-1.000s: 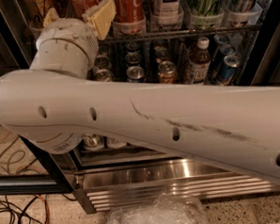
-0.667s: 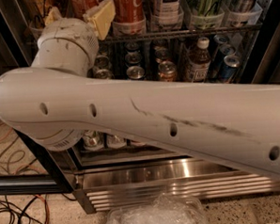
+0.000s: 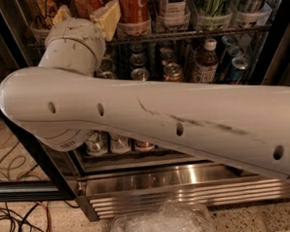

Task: Pick coke can from top shelf of fridge

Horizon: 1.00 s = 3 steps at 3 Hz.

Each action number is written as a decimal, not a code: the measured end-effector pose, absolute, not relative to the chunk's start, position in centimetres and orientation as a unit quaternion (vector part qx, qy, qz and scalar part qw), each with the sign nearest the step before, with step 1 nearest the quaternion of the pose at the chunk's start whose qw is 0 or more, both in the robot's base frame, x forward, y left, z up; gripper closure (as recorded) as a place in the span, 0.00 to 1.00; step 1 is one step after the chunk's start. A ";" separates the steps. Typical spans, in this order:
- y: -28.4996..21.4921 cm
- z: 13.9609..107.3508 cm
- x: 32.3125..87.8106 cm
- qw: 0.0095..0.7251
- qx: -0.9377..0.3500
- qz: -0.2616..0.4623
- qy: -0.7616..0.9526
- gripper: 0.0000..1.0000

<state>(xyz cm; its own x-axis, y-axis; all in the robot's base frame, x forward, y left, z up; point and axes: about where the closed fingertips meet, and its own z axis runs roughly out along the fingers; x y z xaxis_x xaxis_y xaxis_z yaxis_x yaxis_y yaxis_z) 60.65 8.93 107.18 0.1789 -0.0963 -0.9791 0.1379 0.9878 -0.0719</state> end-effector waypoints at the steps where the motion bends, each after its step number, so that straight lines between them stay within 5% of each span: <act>1: 8.7 106.9 61.5 0.767 0.020 -0.064 0.638 0.30; 3: 8.7 106.5 63.2 0.761 0.014 -0.036 0.648 0.29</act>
Offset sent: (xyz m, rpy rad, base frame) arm 0.0301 -0.0001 -0.0133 0.0673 0.0356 0.0724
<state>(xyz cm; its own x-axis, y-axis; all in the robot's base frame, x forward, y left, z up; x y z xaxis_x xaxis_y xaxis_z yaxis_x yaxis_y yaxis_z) 63.21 8.66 106.47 0.1579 -0.0366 -0.9868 0.0727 0.9970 -0.0253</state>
